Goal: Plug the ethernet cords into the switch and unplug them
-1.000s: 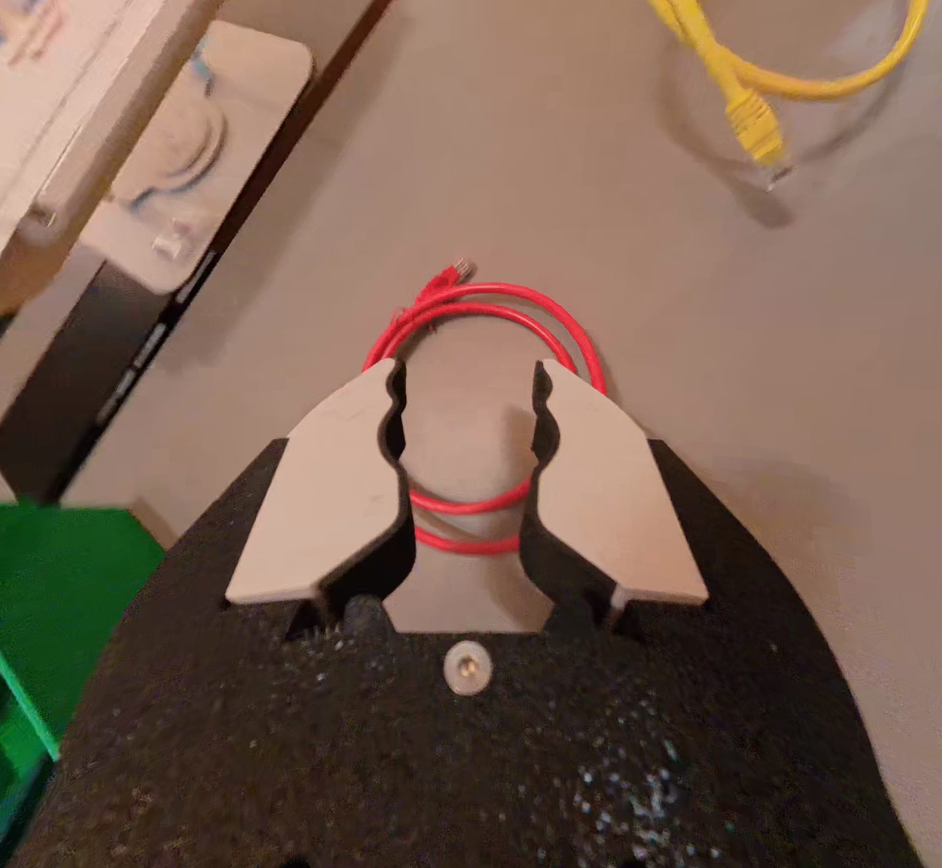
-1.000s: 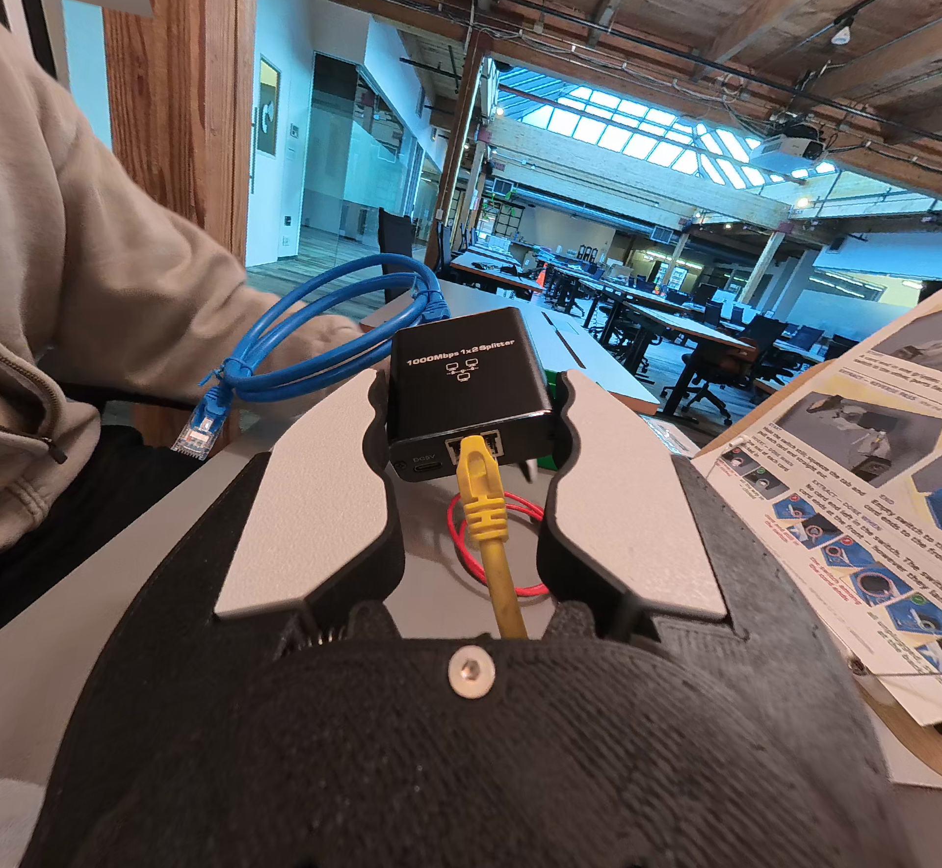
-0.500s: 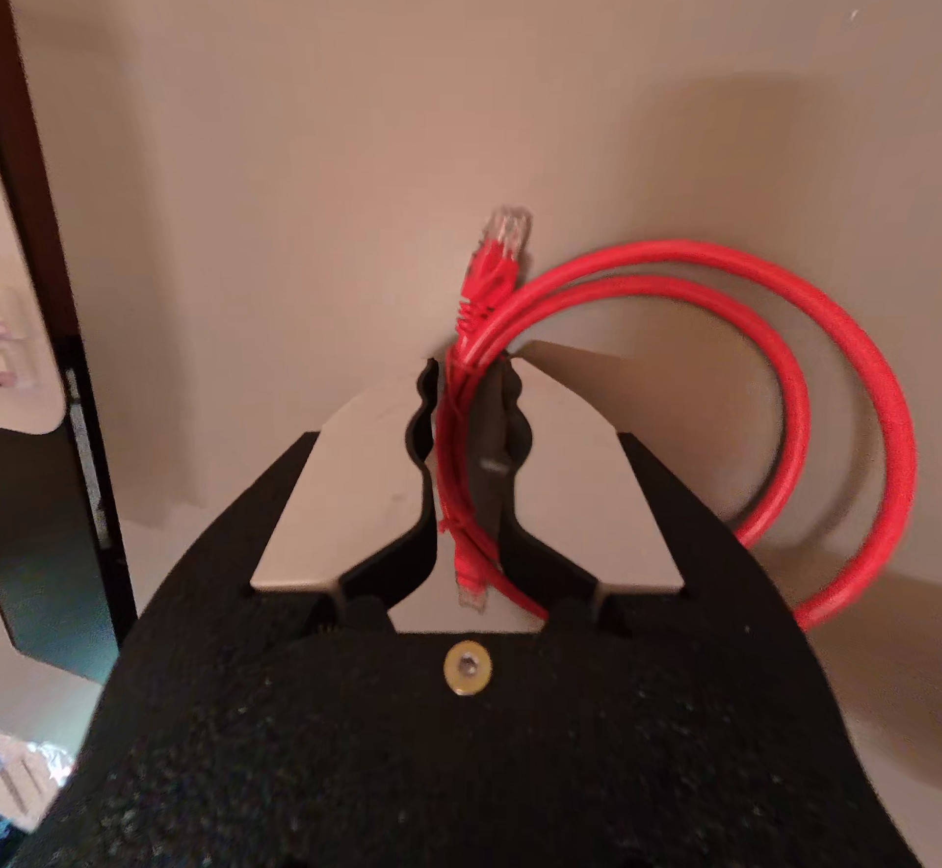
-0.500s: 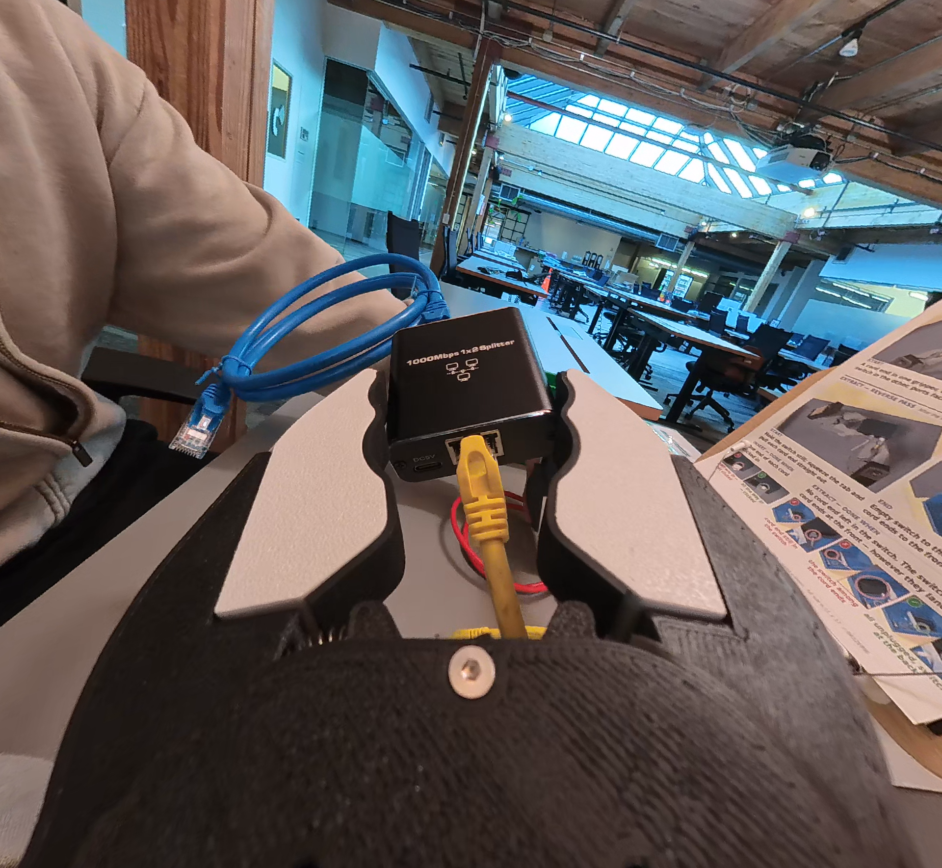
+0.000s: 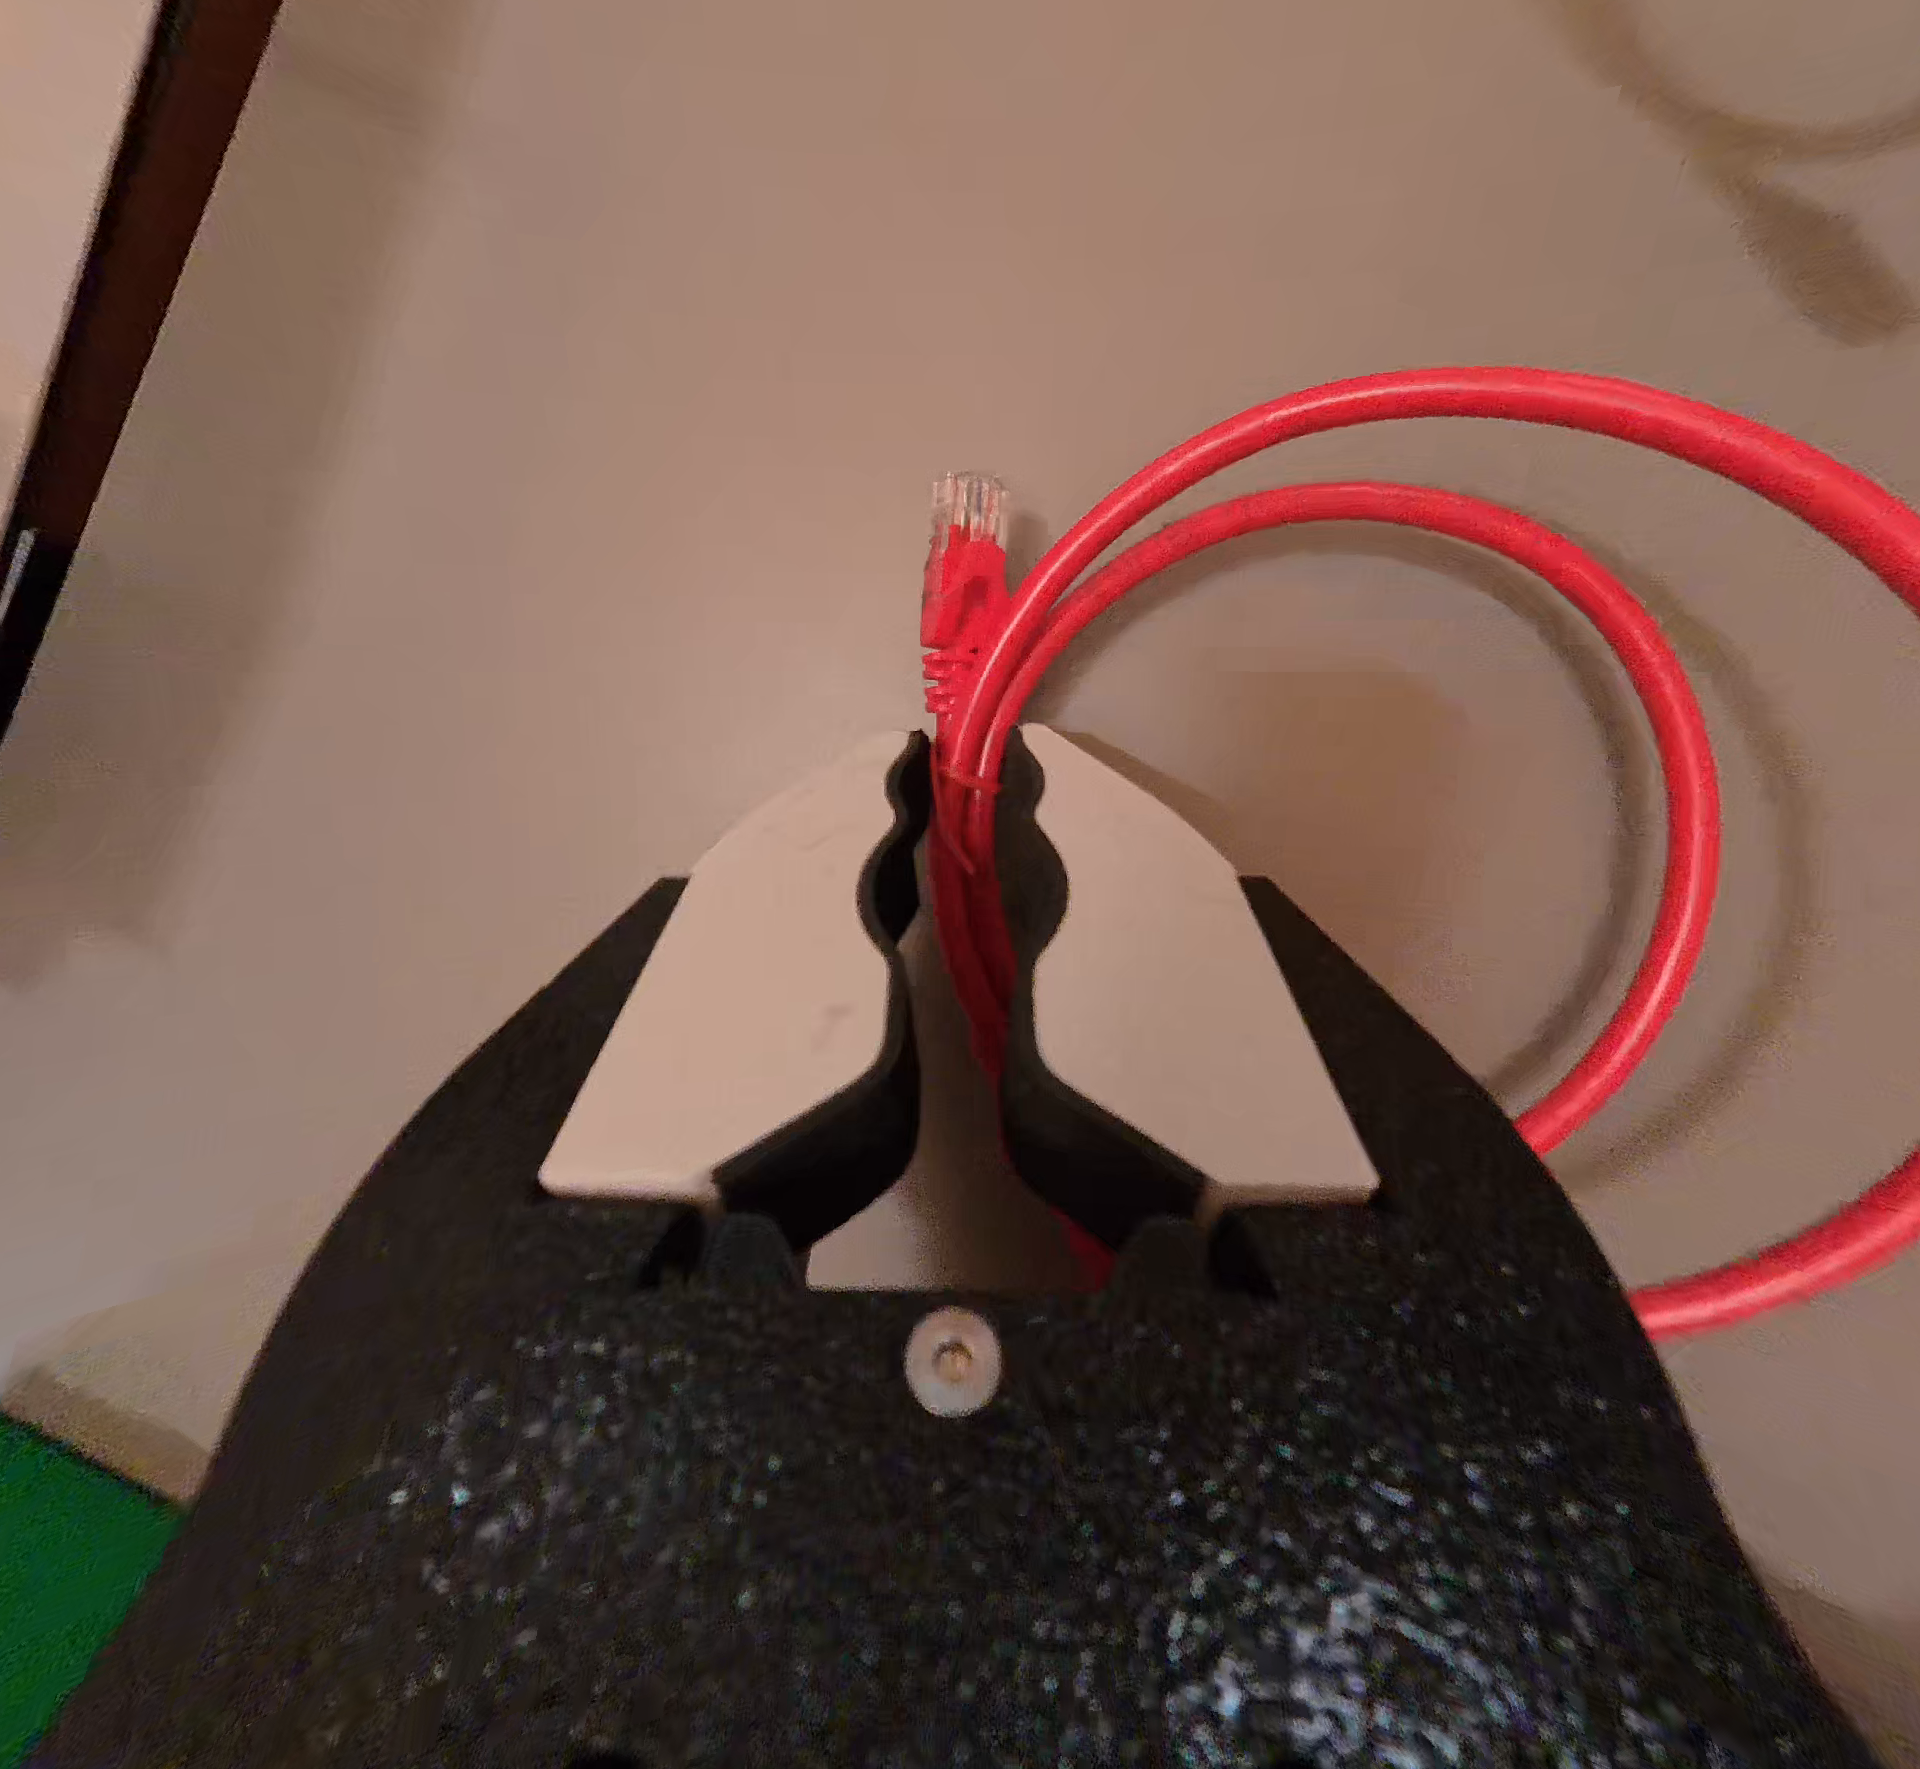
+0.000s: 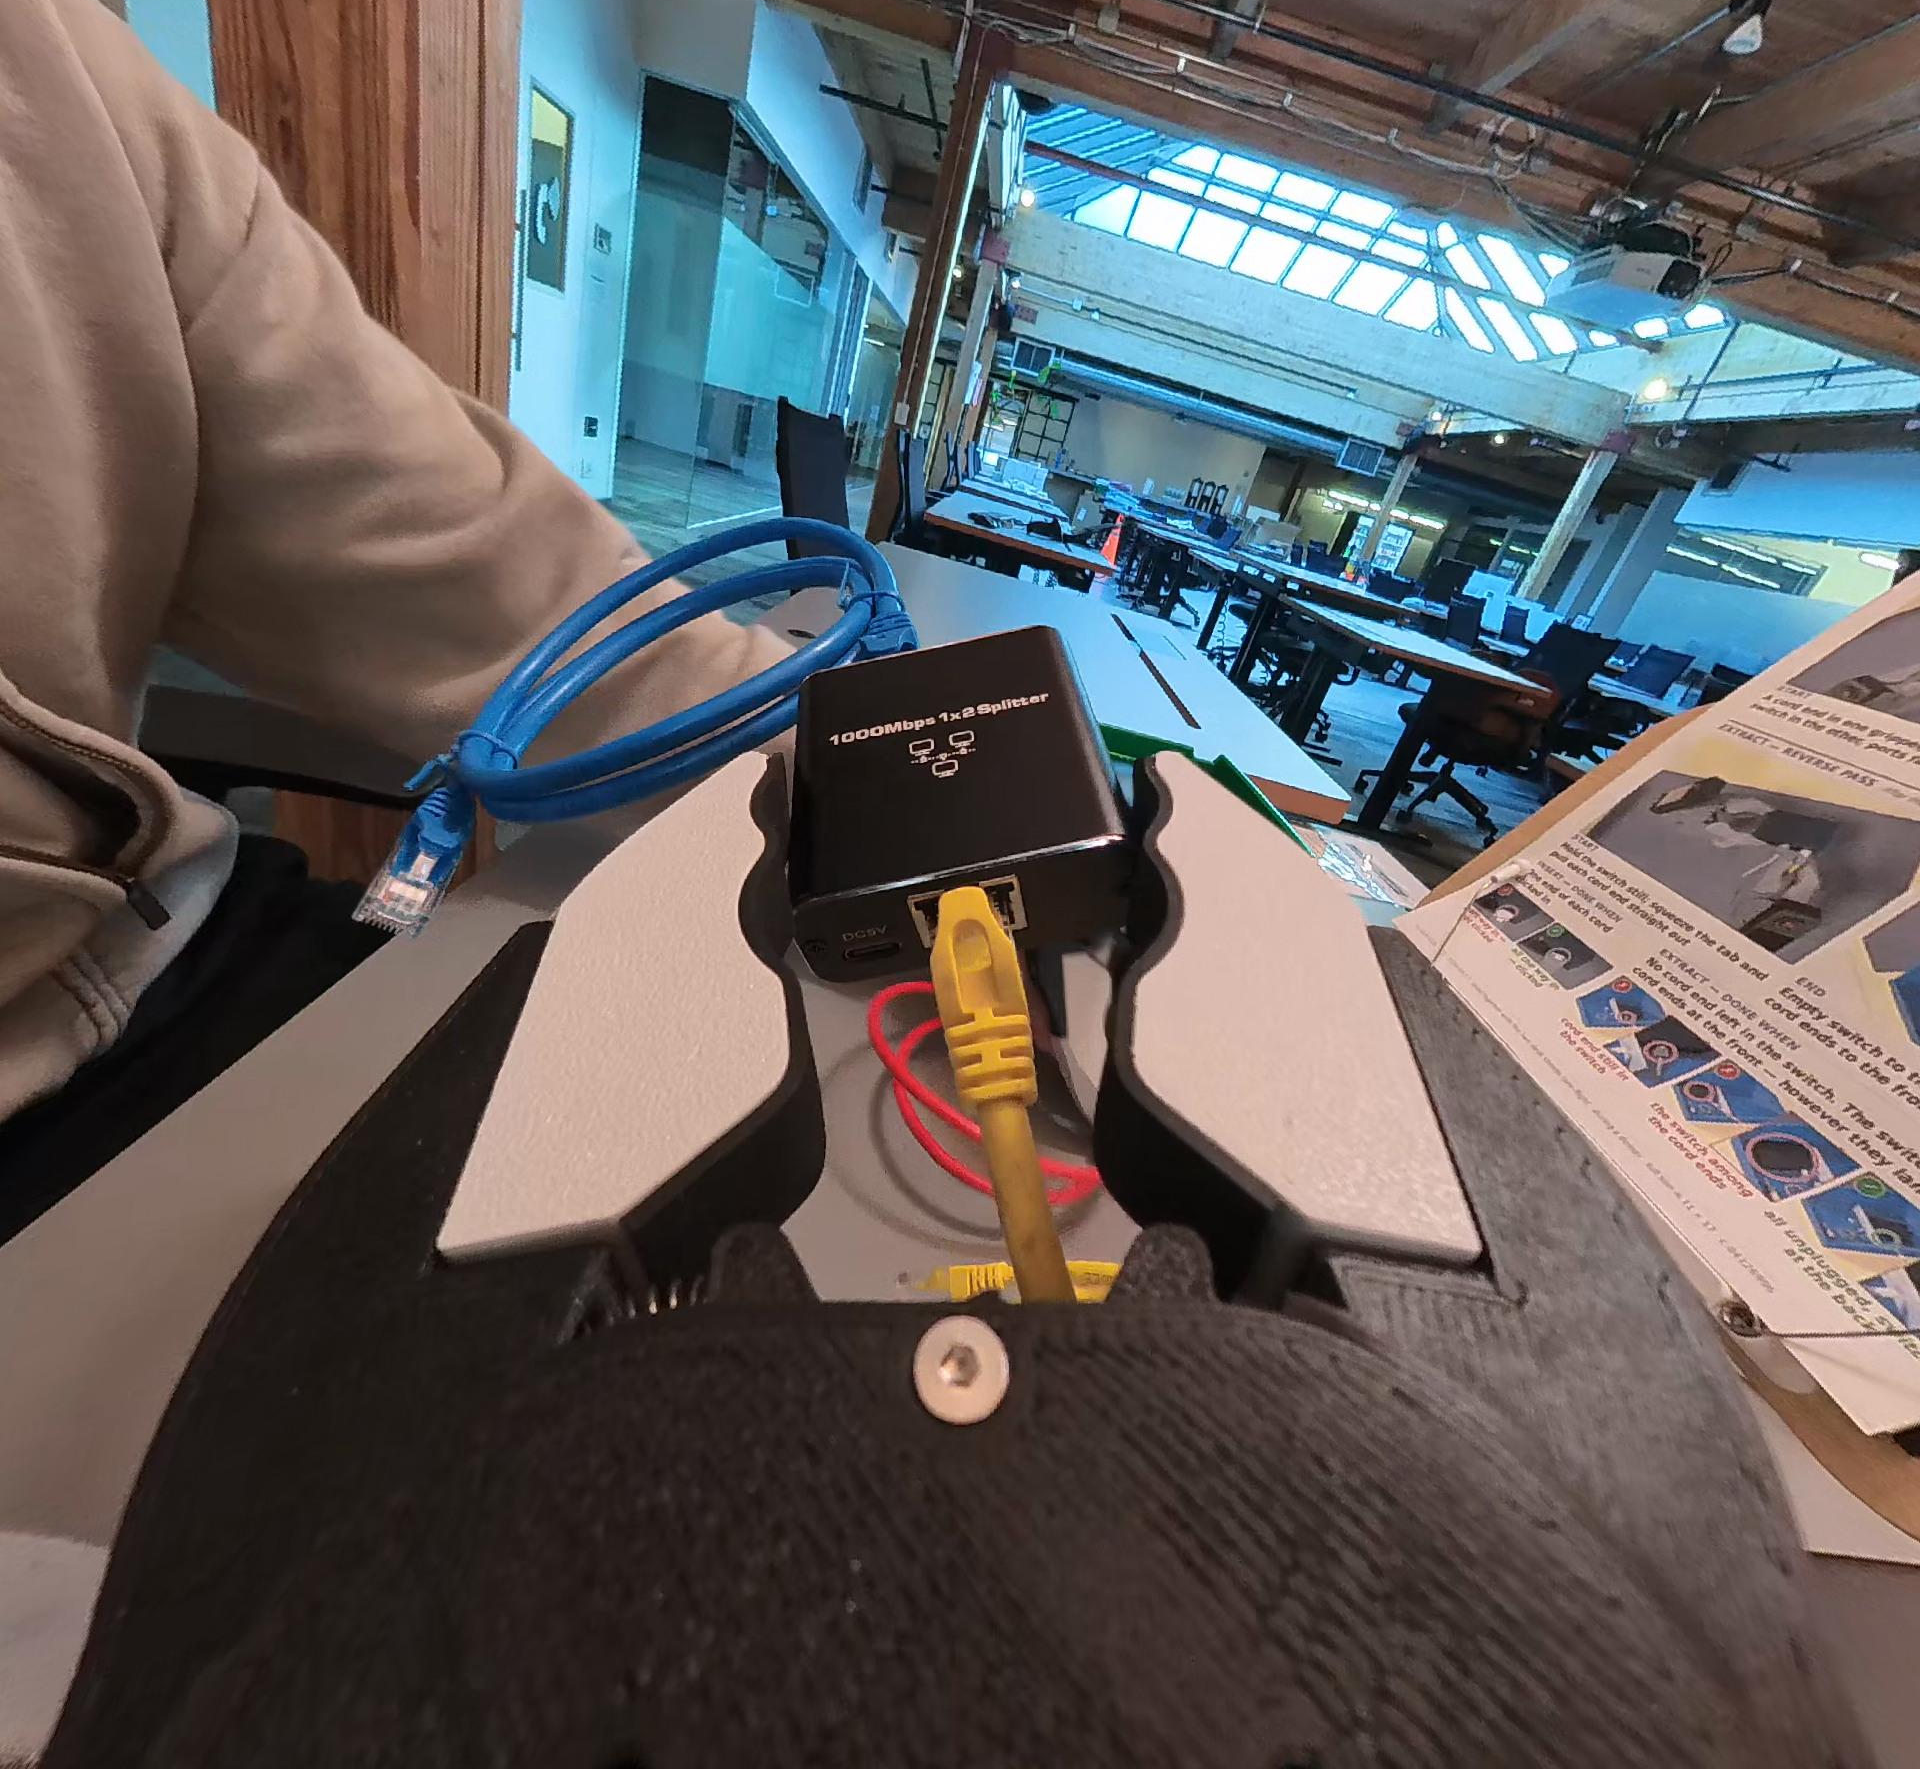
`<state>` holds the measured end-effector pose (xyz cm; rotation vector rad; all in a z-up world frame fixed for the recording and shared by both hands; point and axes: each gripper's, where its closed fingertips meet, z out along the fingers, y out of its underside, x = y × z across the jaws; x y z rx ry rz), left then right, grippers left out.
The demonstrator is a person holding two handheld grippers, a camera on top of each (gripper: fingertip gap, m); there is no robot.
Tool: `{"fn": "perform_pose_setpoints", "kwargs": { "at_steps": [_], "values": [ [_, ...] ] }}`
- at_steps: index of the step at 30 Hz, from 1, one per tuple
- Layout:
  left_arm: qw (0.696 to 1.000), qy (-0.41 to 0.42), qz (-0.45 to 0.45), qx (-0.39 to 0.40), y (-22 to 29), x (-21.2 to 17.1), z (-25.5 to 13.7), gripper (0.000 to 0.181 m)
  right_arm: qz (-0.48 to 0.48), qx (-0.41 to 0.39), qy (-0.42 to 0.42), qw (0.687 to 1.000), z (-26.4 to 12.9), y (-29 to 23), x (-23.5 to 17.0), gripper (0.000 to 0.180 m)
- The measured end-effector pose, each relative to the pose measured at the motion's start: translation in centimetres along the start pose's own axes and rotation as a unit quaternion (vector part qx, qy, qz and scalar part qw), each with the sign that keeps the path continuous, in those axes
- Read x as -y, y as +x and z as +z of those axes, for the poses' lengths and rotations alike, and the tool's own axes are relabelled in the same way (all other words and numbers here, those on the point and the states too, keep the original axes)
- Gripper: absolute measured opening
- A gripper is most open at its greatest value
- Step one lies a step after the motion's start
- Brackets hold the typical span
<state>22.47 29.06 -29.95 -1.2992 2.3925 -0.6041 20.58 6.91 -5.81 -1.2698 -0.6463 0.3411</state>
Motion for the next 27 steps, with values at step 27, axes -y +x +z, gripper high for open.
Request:
{"fn": "perform_pose_setpoints", "kwargs": {
  "at_steps": [27],
  "values": [
    [0.966, 0.006, 0.237, 0.105, 13.8, 8.4, -19.8, 0.013, 0.036, 0.104, -0.083, 0.99, 6.8, -2.7, -3.5, 0.064]
  ]
}}
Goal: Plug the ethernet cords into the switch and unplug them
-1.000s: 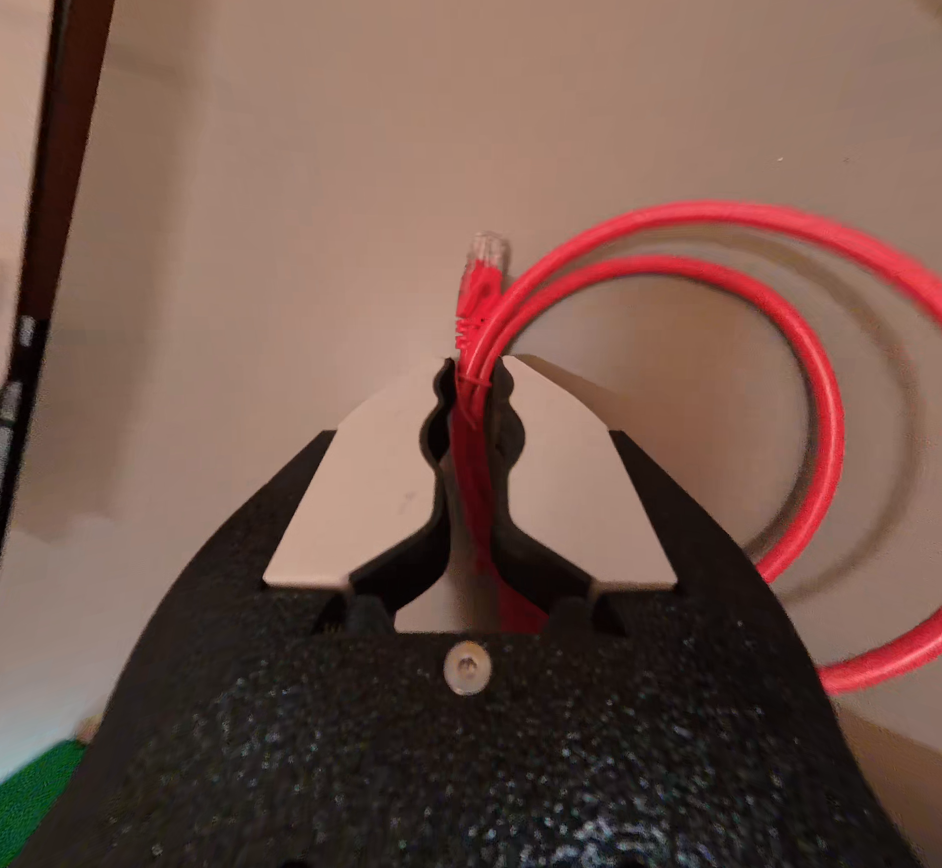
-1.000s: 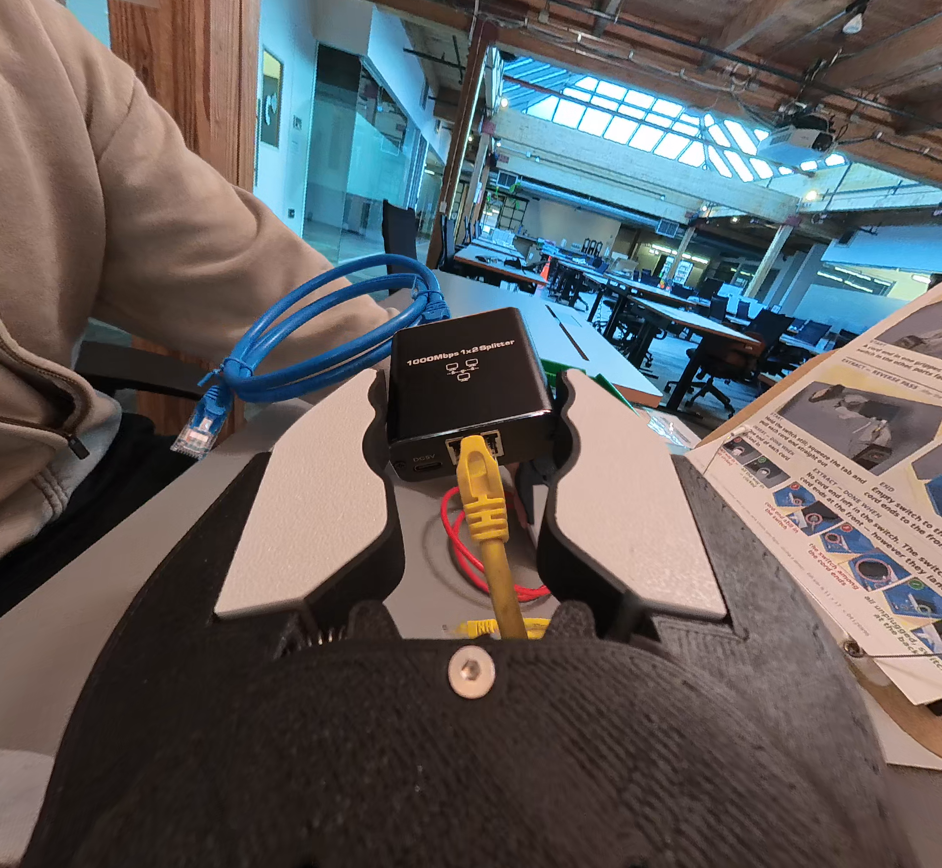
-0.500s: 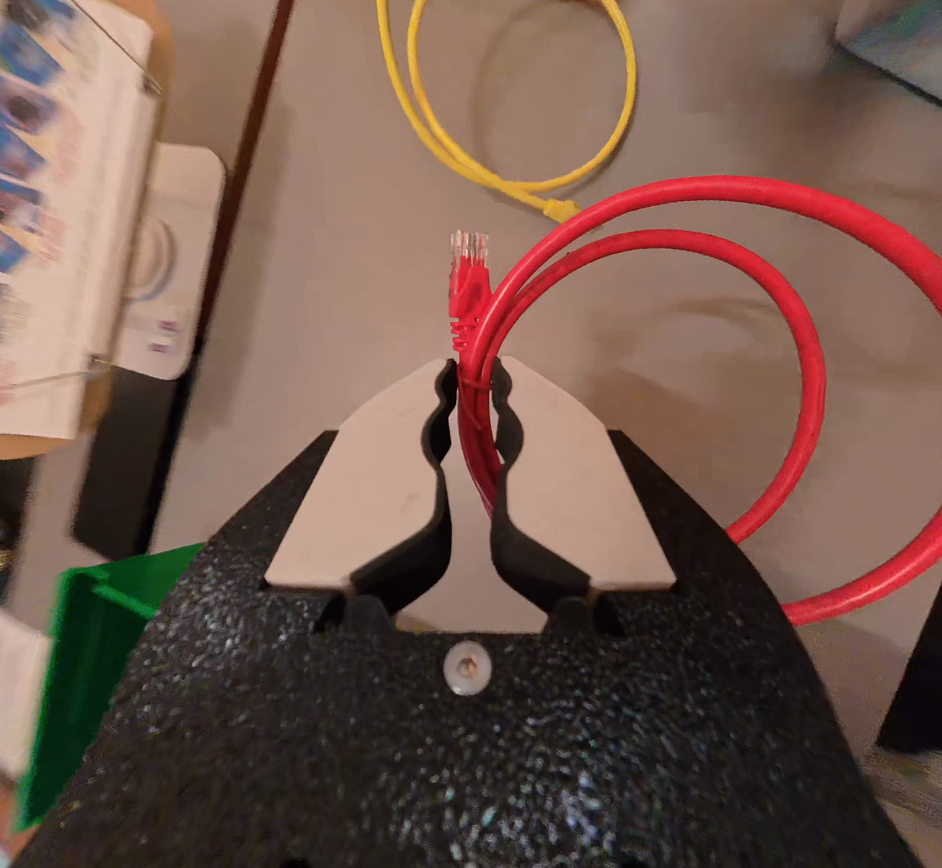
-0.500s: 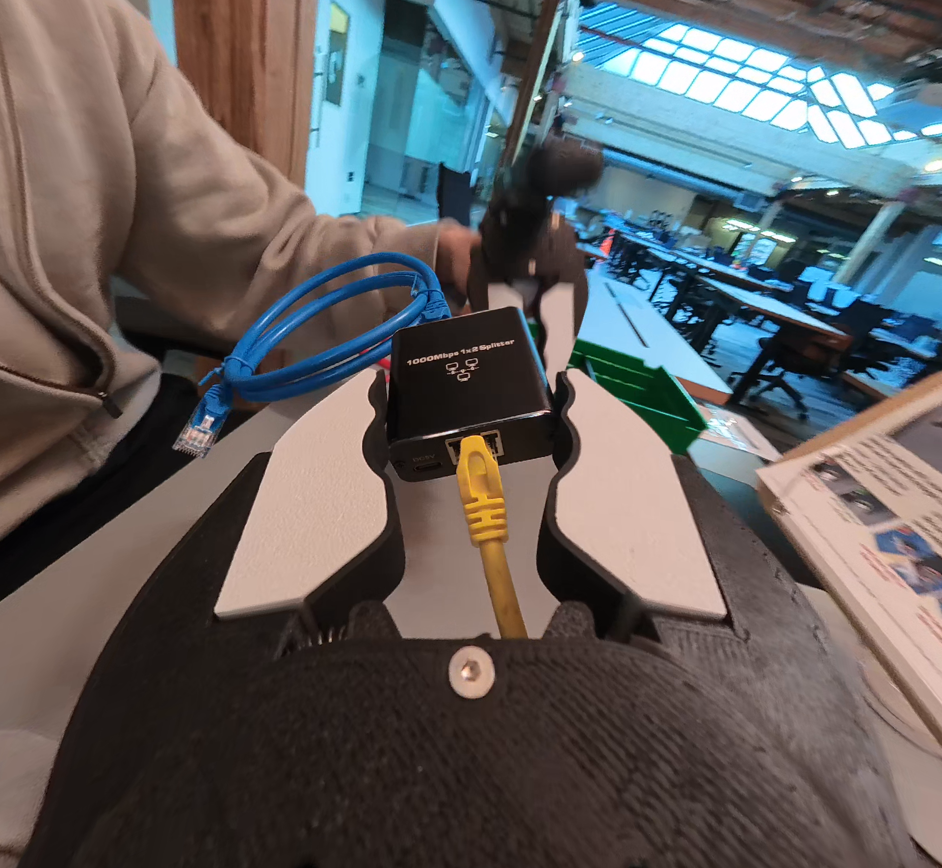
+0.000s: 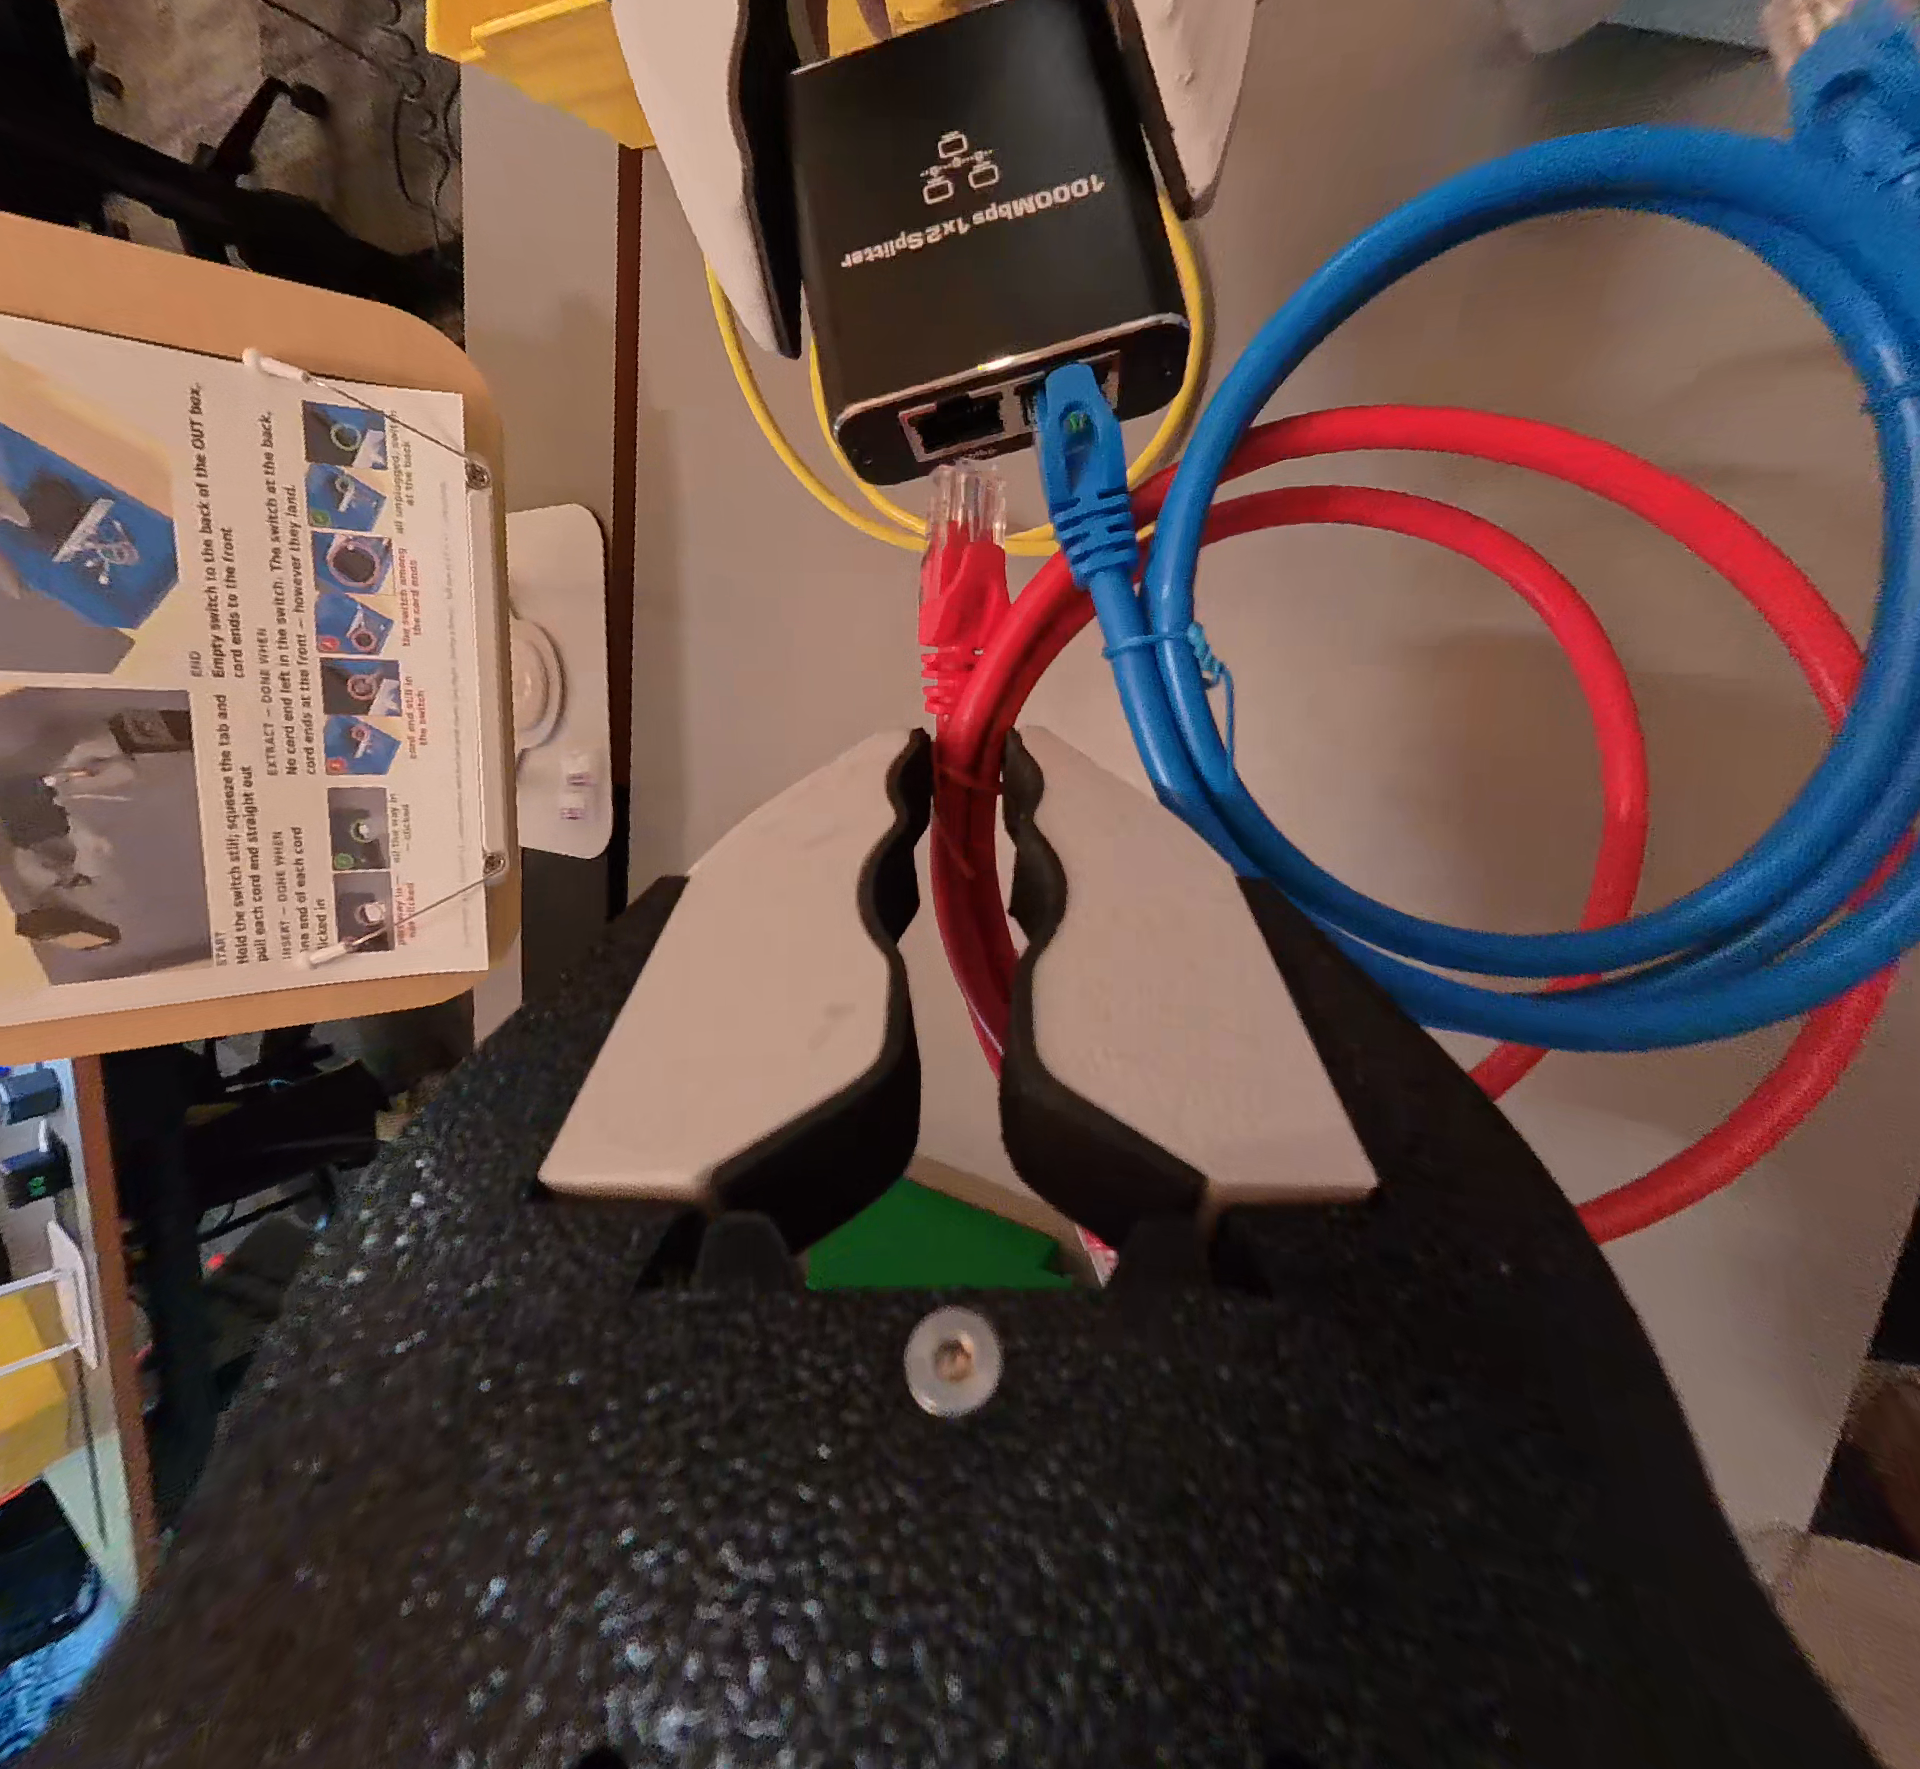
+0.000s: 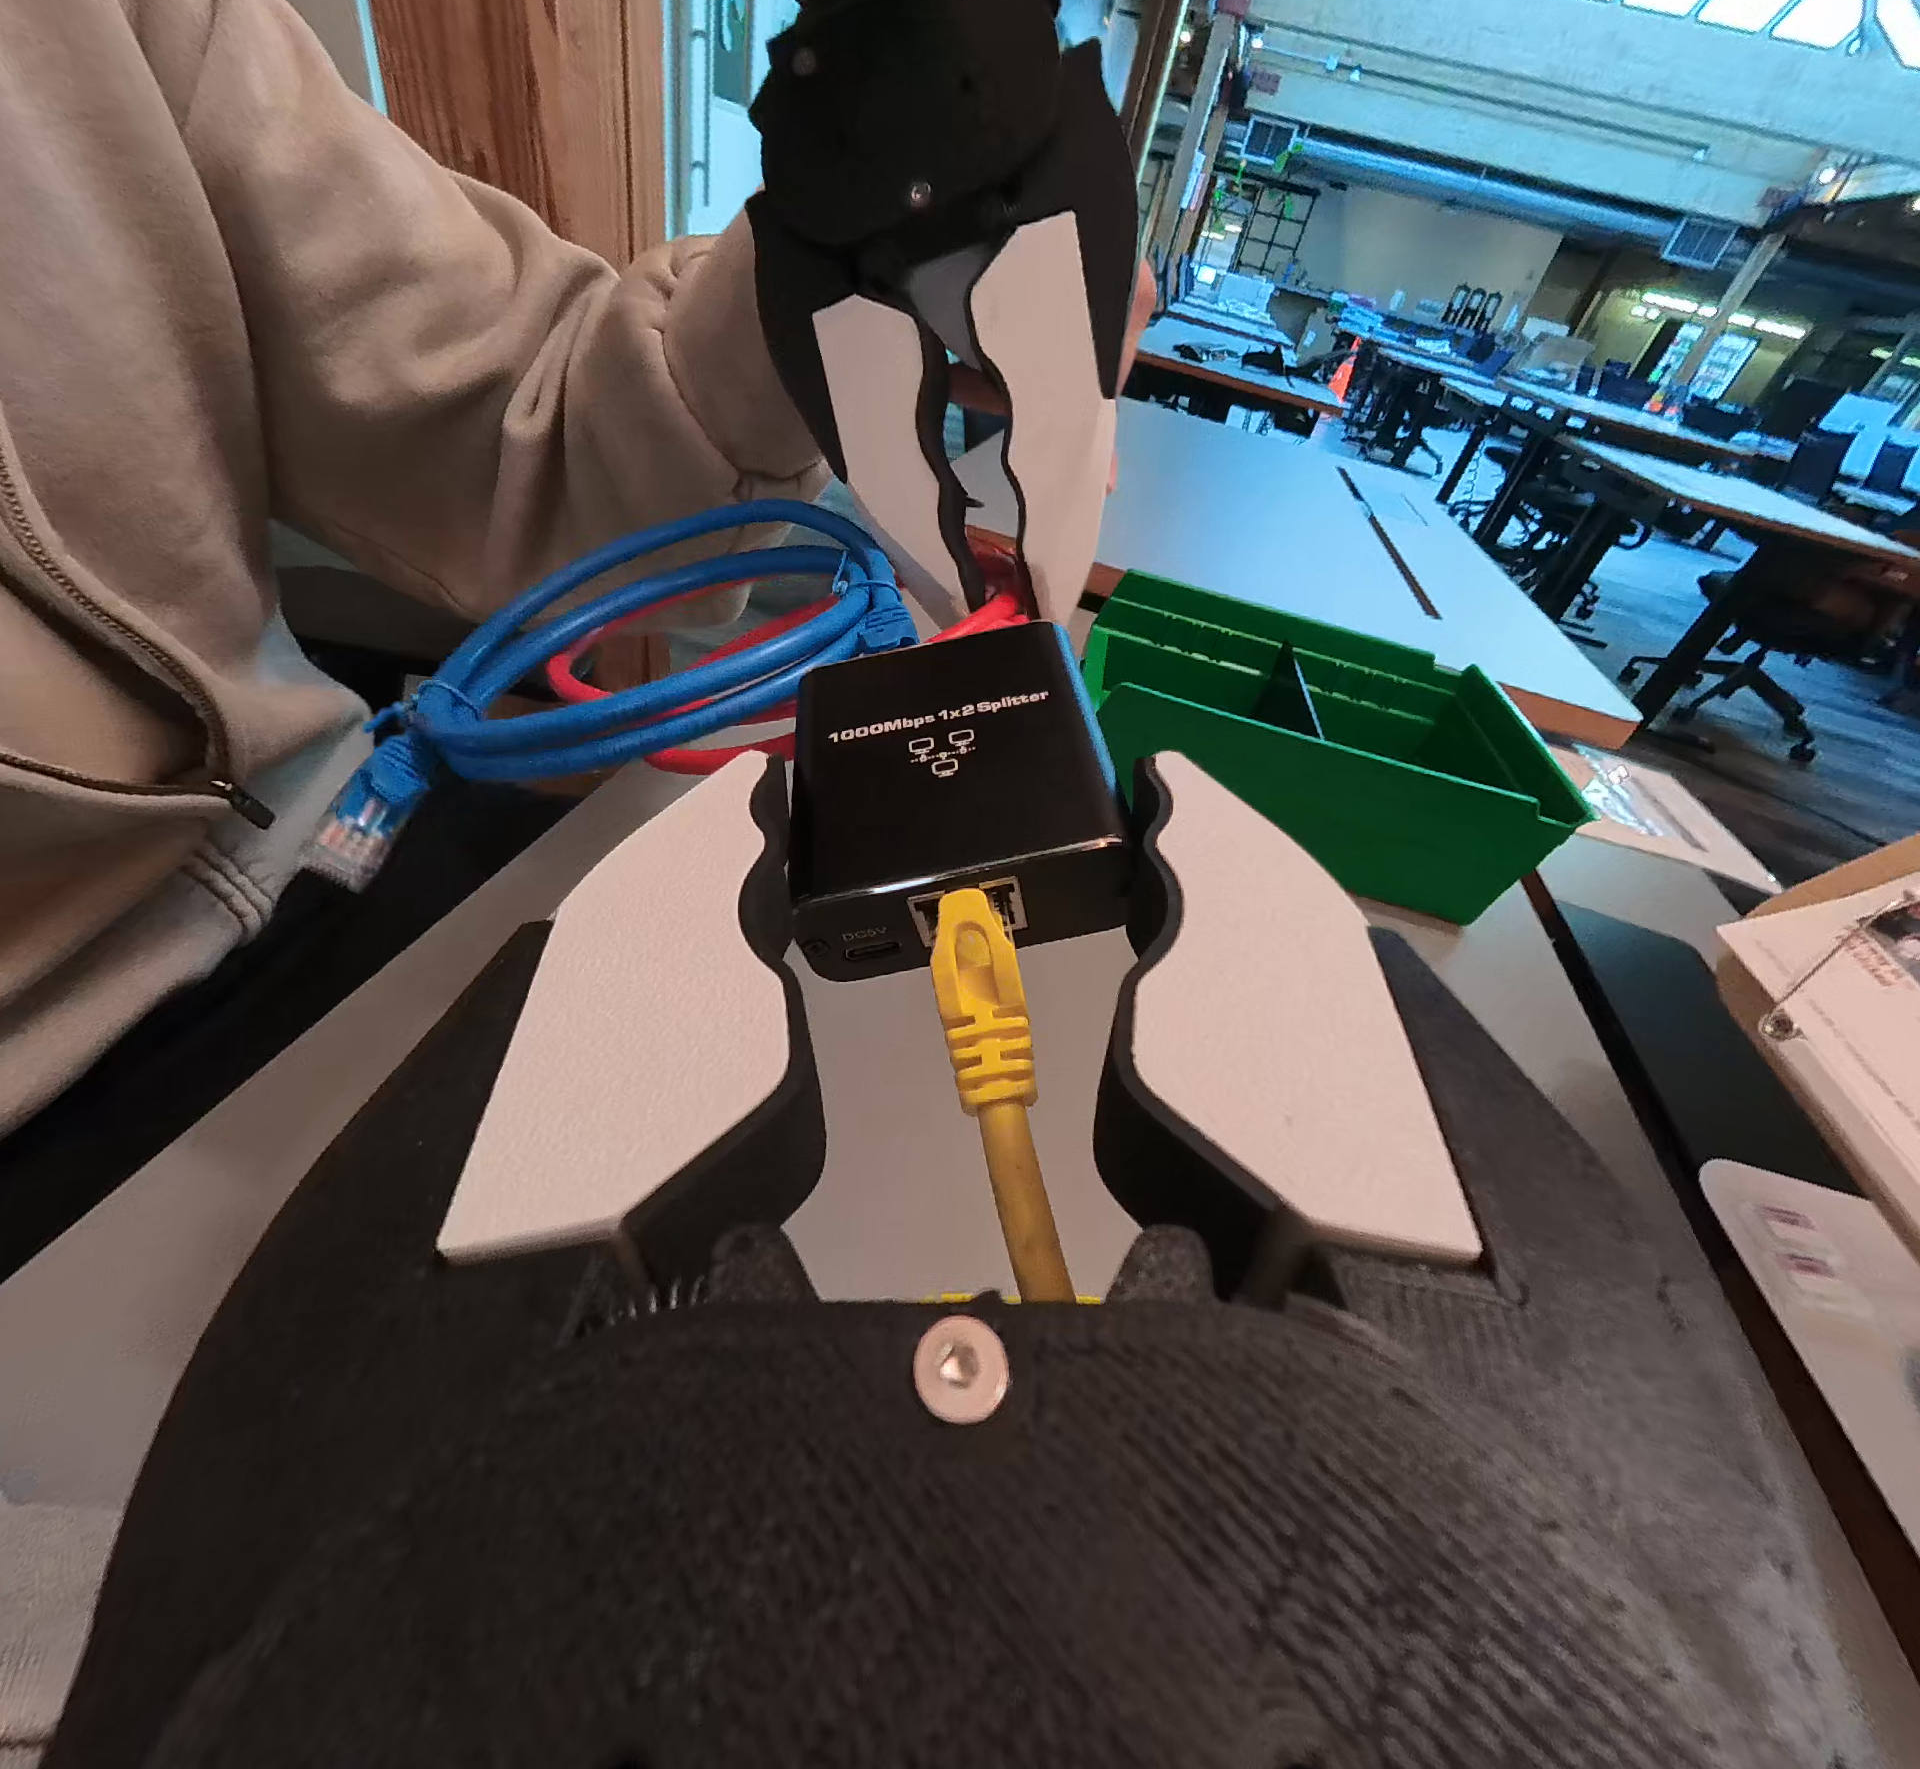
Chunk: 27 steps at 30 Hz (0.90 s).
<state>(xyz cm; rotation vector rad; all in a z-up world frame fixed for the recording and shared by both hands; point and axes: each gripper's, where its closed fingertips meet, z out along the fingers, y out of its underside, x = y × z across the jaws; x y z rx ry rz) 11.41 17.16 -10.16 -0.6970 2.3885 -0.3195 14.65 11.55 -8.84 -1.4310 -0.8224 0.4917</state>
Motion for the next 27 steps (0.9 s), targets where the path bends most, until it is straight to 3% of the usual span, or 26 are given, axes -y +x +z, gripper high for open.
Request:
{"fn": "perform_pose_setpoints", "kwargs": {
  "at_steps": [7, 20, 27],
  "values": [
    [0.999, -0.009, -0.032, -0.002, 0.0, 0.1, -0.2, 0.013, 0.008, -0.003, -0.009, 1.0, 0.0, 0.1, -0.2, 0.064],
    [0.998, 0.052, 0.02, 0.02, 0.1, 1.2, -1.2, 0.013, 0.033, 0.016, -0.008, 0.999, -0.2, -0.4, -0.1, 0.064],
    [0.996, 0.088, 0.023, -0.009, 0.5, 1.1, -1.0, 0.013, 0.028, 0.025, -0.008, 0.999, -0.1, -0.7, -0.1, 0.064]
  ]
}}
